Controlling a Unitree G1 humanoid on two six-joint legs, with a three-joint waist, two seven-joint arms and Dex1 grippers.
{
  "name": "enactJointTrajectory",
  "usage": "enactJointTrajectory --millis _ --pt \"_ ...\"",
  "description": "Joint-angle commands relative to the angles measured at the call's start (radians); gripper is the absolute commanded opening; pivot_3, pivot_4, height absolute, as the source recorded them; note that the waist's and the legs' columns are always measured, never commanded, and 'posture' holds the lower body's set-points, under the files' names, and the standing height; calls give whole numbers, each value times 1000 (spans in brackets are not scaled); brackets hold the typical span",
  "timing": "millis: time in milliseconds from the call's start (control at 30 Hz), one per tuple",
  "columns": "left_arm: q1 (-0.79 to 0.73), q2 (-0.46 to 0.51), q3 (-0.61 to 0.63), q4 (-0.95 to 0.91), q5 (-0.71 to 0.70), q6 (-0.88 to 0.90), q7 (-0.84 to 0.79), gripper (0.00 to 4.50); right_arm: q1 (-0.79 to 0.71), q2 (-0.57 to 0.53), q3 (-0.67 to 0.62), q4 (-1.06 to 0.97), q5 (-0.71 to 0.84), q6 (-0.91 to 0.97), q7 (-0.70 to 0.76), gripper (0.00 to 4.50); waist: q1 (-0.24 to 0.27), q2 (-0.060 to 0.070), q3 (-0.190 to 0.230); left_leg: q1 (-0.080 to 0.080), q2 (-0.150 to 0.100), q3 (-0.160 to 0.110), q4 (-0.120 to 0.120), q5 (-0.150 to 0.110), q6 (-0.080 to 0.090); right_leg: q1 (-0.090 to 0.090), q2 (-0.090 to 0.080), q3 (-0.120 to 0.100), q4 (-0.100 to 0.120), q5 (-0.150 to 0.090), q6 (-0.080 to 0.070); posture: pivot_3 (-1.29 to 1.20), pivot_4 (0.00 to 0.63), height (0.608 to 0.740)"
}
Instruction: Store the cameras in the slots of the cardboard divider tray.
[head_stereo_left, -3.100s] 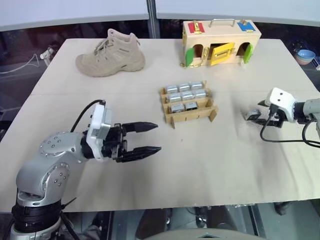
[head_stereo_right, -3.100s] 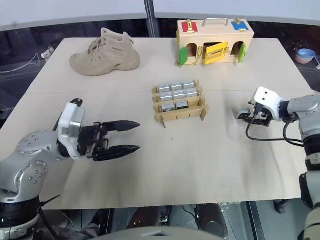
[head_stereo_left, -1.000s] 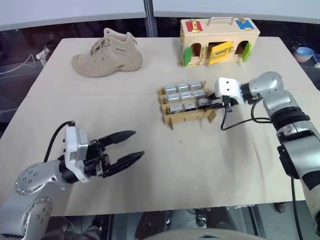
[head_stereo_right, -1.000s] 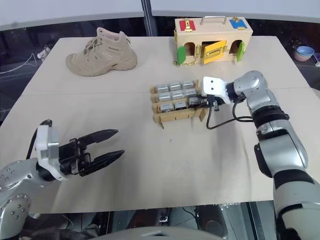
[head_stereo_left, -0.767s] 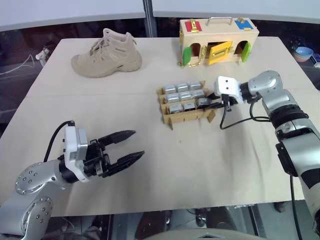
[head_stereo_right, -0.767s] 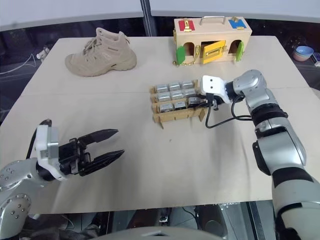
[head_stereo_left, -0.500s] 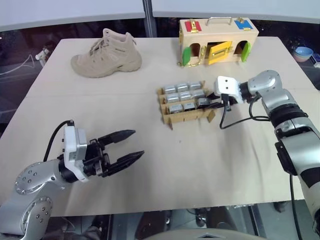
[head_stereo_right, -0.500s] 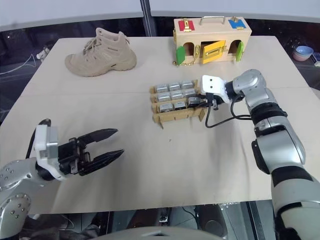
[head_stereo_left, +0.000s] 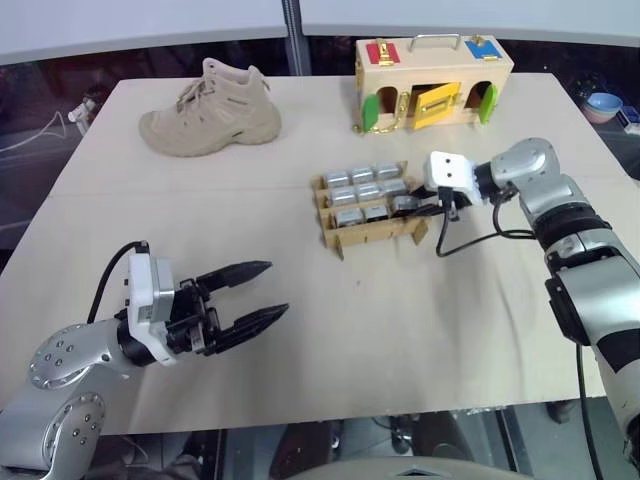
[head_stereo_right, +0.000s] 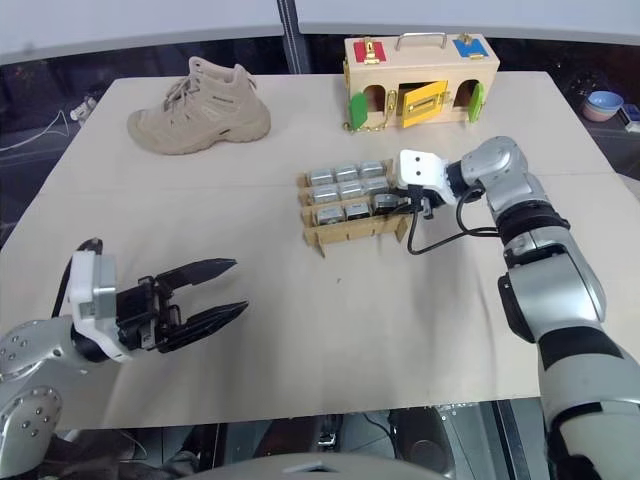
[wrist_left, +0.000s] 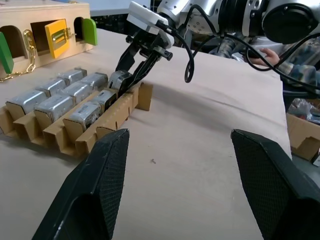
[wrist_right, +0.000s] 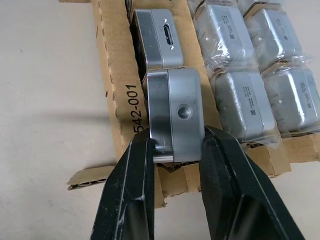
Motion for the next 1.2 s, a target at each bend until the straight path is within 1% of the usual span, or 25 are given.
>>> enactJointTrajectory --millis 33,67,100,133,200,233,367,400,433,467,500,533,567,600,633,667,733,767,800,867,967,1000,1033,1067,1200 --pt "3 4 4 -13 -5 -18 -5 3381 -20 4 1 28 -25 -8 -5 708 0 0 0 0 0 0 0 0 0 0 0 0 0 0 0 0 150 740" --pt "3 4 4 -13 -5 -18 -4 3381 -22 6 -3 32 -24 -14 -8 708 0 0 0 0 0 0 0 0 0 0 0 0 0 0 0 0 150 740" --pt "2 3 4 -13 -5 -18 -3 3381 -23 8 -9 32 -19 -18 -11 1723 0 0 0 0 0 0 0 0 0 0 0 0 0 0 0 0 150 740" --pt "1 3 3 -12 -4 -18 -2 3381 -24 8 -17 29 -16 -23 -24 2155 0 0 0 0 0 0 0 0 0 0 0 0 0 0 0 0 150 740" --pt "-1 2 1 -10 -4 -18 -2 3381 -24 2 -29 17 -11 -33 -38 3154 0 0 0 0 0 0 0 0 0 0 0 0 0 0 0 0 150 740" --pt "-3 2 -2 -7 -3 -18 -2 3381 -23 -2 -42 -2 4 -27 -29 3444 0 0 0 0 0 0 -1 0 0 0 0 0 0 0 0 0 150 740" --pt "-15 -1 -18 6 6 -22 -7 3381 4 -33 -93 -127 75 6 26 3444 0 1 1 0 0 0 -2 0 0 -1 0 0 -1 0 0 0 150 740" --pt "-20 -2 -23 10 8 -23 -7 3381 28 -47 -112 -199 108 42 43 3444 2 1 1 -1 0 0 -2 0 0 -1 0 0 -1 0 0 0 150 740" --pt "-24 -4 -28 14 12 -25 -6 3381 73 -70 -137 -315 156 109 65 3444 7 1 1 -1 0 0 -2 0 0 -1 0 0 -2 0 0 0 150 740" --pt "-27 -7 -33 19 18 -30 -3 3381 143 -104 -167 -474 215 204 81 3715 8 1 1 -2 0 -2 -2 0 0 -1 0 -1 -2 0 0 0 150 740" --pt "-29 -19 -30 28 20 -26 25 3381 259 -141 -237 -683 281 327 32 3993 12 1 1 -2 0 -2 -1 0 0 -1 0 -2 -3 0 0 0 150 740" --pt "-29 -31 -26 38 35 -32 50 3381 382 -178 -300 -883 340 440 -11 4251 26 0 0 -3 0 -3 -2 0 0 -1 -1 -2 -3 0 0 0 150 740" --pt "-28 -44 -22 49 59 -40 78 3381 520 -200 -377 -1083 389 550 -78 4386 40 0 -1 -4 0 -5 -2 0 0 0 -1 -5 -5 0 0 0 150 740" --pt "-25 -56 -15 56 62 -39 99 3381 640 -201 -453 -1248 418 645 -163 4386 44 1 -1 -6 0 -8 -3 0 0 0 -1 -7 -8 0 0 0 150 740" --pt "-24 -65 -8 63 56 -37 110 3381 730 -197 -508 -1371 444 730 -233 4386 49 1 -1 -6 0 -9 -4 0 0 0 -1 -6 -8 0 0 0 150 740" --pt "-23 -70 -2 68 48 -33 116 3381 784 -194 -540 -1453 464 794 -289 4386 50 3 0 -7 0 -9 -4 0 0 0 0 -6 -10 0 0 0 150 740" --pt "-11 -66 19 73 23 5 144 3381 981 -214 -645 -1631 513 911 -334 4386 43 4 0 -7 -1 -7 -3 0 0 -1 0 -4 -7 0 0 0 150 740" --pt "4 -58 33 78 21 17 147 3381 1110 -206 -724 -1707 521 945 -350 4386 43 4 -1 -6 -1 -7 -3 0 0 0 -1 -3 -6 0 0 0 150 740" --pt "12 -50 43 85 23 26 151 3381 1204 -199 -784 -1759 532 972 -366 4386 46 4 -2 -3 0 -7 -3 0 0 2 -1 -3 -5 0 0 0 150 740" --pt "9 -42 55 99 30 39 169 3381 1317 -186 -850 -1798 538 980 -398 4386 41 4 -2 -1 0 -8 -3 -1 1 4 0 -4 -5 0 0 0 150 740" --pt "-24 -29 58 124 48 52 204 3381 1419 -160 -890 -1784 530 940 -431 4386 37 4 -3 4 0 -6 -1 -3 5 8 0 -3 -5 0 0 0 150 740" --pt "-35 -26 57 129 48 59 215 3381 1425 -155 -890 -1775 532 932 -449 4386 33 4 -3 8 0 -6 -1 -3 5 12 0 -3 -5 0 0 0 150 740" --pt "-41 -20 53 129 38 67 207 3381 1424 -154 -884 -1761 531 923 -461 4386 31 4 -3 12 0 -6 -1 -3 5 17 0 -3 -5 -3 -3 0 150 740" --pt "-30 -9 42 120 45 60 181 3381 1417 -158 -871 -1741 521 903 -469 4386 29 4 -3 14 0 -5 -1 -3 5 19 0 -2 -5 -3 -3 0 150 740" --pt "32 22 31 86 42 74 117 3381 1375 -186 -837 -1661 512 850 -475 4386 26 4 -3 15 2 -2 -1 -3 5 18 1 -1 -5 -3 -3 0 150 740"
